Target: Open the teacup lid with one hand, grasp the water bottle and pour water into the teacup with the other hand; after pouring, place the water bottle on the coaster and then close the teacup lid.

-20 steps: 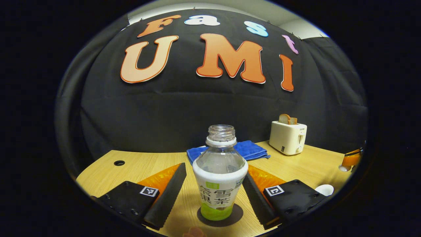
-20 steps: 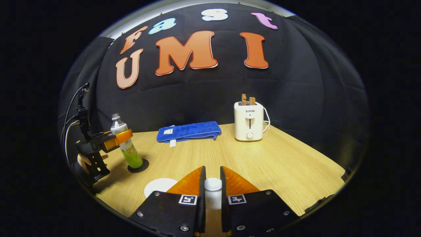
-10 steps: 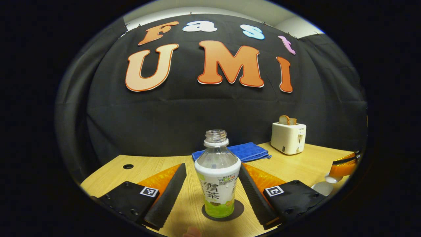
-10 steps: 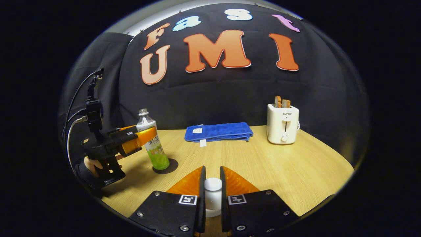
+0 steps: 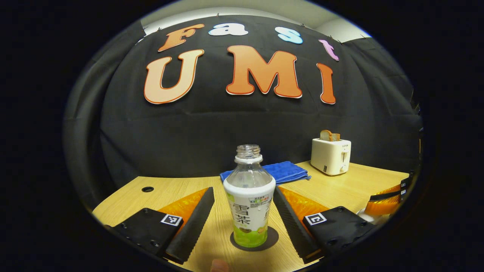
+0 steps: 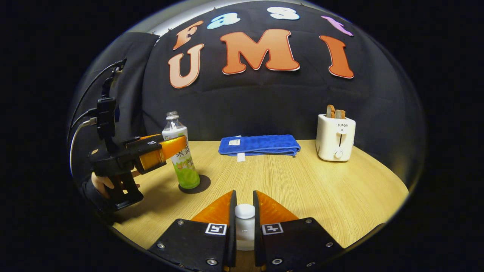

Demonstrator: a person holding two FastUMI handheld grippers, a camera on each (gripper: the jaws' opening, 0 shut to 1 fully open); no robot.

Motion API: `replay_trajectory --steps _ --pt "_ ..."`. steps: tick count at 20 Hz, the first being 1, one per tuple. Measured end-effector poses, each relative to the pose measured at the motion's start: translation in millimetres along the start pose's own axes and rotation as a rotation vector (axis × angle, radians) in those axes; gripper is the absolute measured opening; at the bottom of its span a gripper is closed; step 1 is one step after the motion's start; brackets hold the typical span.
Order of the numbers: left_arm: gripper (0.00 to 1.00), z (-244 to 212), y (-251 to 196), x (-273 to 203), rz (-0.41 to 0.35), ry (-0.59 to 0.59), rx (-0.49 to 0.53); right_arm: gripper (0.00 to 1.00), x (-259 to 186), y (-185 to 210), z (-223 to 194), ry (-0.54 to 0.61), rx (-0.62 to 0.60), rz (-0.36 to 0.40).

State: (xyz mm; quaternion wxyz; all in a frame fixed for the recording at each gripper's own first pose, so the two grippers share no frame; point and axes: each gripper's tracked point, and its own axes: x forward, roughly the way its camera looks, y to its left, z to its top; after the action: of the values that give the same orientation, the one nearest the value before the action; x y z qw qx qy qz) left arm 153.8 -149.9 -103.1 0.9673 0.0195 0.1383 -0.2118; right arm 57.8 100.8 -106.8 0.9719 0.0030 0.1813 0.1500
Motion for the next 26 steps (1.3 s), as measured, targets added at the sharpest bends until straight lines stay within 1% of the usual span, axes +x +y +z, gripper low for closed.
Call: replay_trajectory --steps 2,4,6,10,11,13,14,15,17,18,19,20,22,26 --pt "0.99 -2 2 -5 0.009 0.003 -0.003 0.19 2 1 -4 0.005 -0.015 -0.001" --pt "1.00 -6 3 -9 0.019 0.007 -0.002 0.21 4 3 -8 0.007 -0.019 0.009" --pt "1.00 -8 4 -14 0.029 0.011 -0.001 0.23 5 1 -10 0.008 -0.023 0.002" --pt "1.00 -9 0 -26 0.033 0.013 -0.009 0.31 1 0 -10 0.005 -0.007 0.001" --pt "1.00 -8 -1 -31 0.034 0.010 -0.008 0.36 -2 0 -9 0.003 -0.004 0.002" --pt "1.00 -5 -3 -42 0.041 0.004 0.004 0.53 -8 -3 -2 -0.020 0.005 -0.003" --pt "1.00 -6 -4 -49 0.051 0.002 0.012 0.58 -13 -5 3 -0.035 0.007 -0.007" --pt "1.00 -4 -4 -56 0.060 -0.001 0.015 0.64 -18 -9 9 -0.050 0.008 -0.015" --pt "1.00 0 -7 -73 0.077 -0.006 0.019 0.83 -30 -17 18 -0.080 0.010 -0.034" --pt "0.99 0 -6 -82 0.092 -0.003 0.021 0.88 -39 -23 22 -0.092 0.013 -0.046" --pt "1.00 3 -7 -90 0.102 -0.003 0.018 0.95 -47 -29 25 -0.103 0.016 -0.053" --pt "1.00 6 -9 -100 0.109 -0.004 0.011 0.97 -54 -34 28 -0.114 0.022 -0.059" --pt "1.00 10 -10 -118 0.131 -0.002 0.003 0.97 -70 -50 31 -0.132 0.034 -0.080" --pt "1.00 22 -8 -151 0.193 -0.019 -0.001 0.97 -102 -91 38 -0.174 0.040 -0.151"
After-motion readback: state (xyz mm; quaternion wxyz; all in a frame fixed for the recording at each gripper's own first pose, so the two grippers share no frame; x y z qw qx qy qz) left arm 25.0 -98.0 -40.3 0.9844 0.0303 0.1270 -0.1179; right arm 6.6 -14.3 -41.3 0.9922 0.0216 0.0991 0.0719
